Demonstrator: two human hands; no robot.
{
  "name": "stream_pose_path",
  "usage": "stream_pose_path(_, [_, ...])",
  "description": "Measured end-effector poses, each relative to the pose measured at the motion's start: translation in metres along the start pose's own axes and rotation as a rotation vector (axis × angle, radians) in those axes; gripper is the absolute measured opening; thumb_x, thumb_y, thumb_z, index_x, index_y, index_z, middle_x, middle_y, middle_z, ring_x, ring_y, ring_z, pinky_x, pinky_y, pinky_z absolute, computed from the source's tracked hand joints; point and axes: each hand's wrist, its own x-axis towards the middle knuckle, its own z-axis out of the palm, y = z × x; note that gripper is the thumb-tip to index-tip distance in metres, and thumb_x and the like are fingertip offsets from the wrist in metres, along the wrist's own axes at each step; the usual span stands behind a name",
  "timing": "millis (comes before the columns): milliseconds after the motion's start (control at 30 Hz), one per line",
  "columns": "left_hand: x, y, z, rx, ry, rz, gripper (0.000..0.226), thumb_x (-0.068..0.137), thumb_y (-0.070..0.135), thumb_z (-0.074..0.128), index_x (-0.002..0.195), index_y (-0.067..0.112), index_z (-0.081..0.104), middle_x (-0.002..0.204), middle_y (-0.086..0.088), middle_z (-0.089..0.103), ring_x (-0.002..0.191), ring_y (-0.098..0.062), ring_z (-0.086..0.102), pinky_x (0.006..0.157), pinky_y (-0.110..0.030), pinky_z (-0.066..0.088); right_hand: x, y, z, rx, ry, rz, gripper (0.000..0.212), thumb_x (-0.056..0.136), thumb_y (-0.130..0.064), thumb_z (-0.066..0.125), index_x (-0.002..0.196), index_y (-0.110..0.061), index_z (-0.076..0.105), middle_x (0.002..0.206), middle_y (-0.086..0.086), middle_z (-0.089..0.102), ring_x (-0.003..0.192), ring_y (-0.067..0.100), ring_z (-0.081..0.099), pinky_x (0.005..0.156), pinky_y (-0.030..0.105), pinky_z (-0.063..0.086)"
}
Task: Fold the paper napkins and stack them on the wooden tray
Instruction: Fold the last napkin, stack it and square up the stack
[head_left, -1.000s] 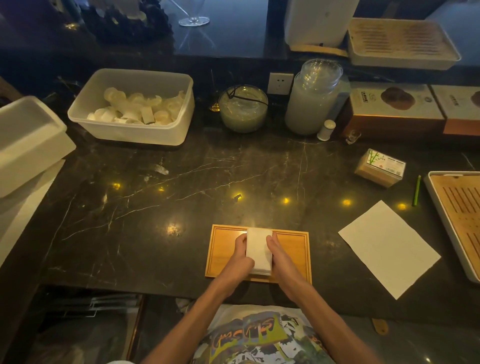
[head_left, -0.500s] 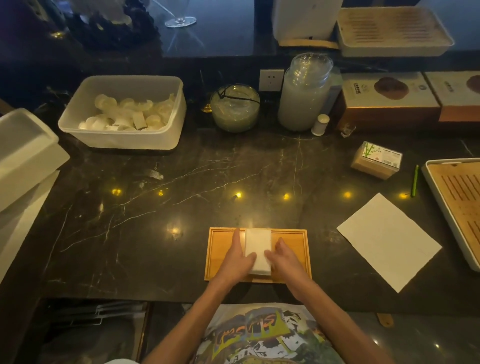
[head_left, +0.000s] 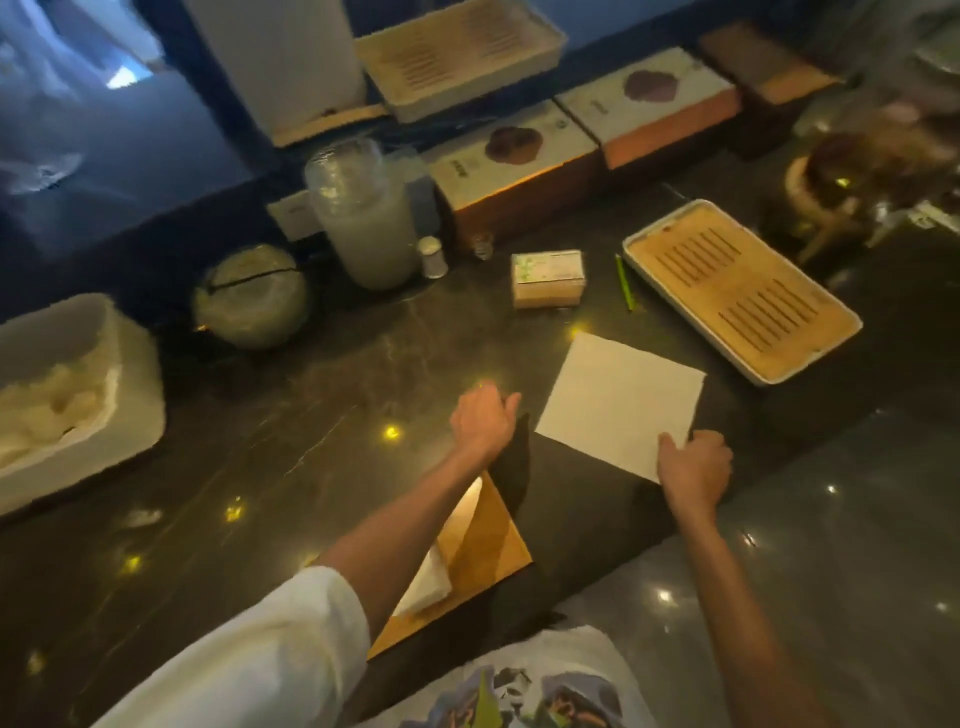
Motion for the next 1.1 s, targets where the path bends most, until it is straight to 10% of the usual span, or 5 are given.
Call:
stream_pose_path(367, [0.018,0.037,0.079,0.124,-0.195,-0.041,0.032,0.099,0.021,0.049,0.12,0.001,0.062,0.13,-0.019,0.059,0.124,-0.037,0.05,0.104,-0.046,0.045,0.006,0.018,0.017,-0.055,-0.004,0.0,0.014,0.093,-0.02,0.063,0.104,-0.012,0.068,0.126,0.018,0.053,0.118,0.039,0.047,0.1,0.044,0.042])
stream_pose_path(633, [-0.005,0.016,0.019,-1.615,-0.451,-0.34,0.049,0.093,0.06,0.053,0.114,0.017,0.065,0.129,-0.017,0.061,0.123,-0.034,0.056,0.117,-0.047,0.034,-0.041,-0.013,0.01,0.703,-0.4,0.267,0.008,0.095,-0.012,0.065,0.102,-0.011,0.063,0.094,0.007,0.064,0.075,0.016,0.057,0.062,0.03,0.049])
stream_pose_path(767, [-0.032,0.004,0.012,-1.726,-0.648,-0.336,0.077,0.089,0.067,0.045,0.134,0.005,0.056,0.146,-0.024,0.052,0.138,-0.043,0.044,0.12,-0.059,0.025,-0.11,-0.021,0.017,0.721,-0.514,0.17,0.006,0.096,-0.009,0.065,0.101,-0.01,0.062,0.093,0.008,0.068,0.077,0.018,0.067,0.062,0.026,0.056])
stream_pose_path(967, [-0.054,-0.012,-0.02,-1.341,-0.425,-0.151,0.049,0.099,-0.003,0.052,0.145,0.009,0.043,0.142,-0.023,0.053,0.129,-0.045,0.053,0.103,-0.056,0.049,-0.148,-0.01,-0.007,0.329,-0.941,0.079,0.015,0.099,-0.025,0.062,0.1,-0.013,0.071,0.091,0.006,0.08,0.073,0.015,0.075,0.049,0.022,0.05])
stream_pose_path(1100, [-0.078,-0.035,-0.059,-1.28,-0.387,-0.102,0.049,0.098,0.009,0.059,0.142,0.027,0.046,0.136,-0.011,0.058,0.122,-0.035,0.061,0.098,-0.054,0.055,-0.116,-0.008,-0.021,0.404,-0.548,-0.223,0.02,0.097,-0.04,0.059,0.108,-0.028,0.07,0.107,-0.006,0.074,0.083,0.0,0.069,0.064,0.019,0.052])
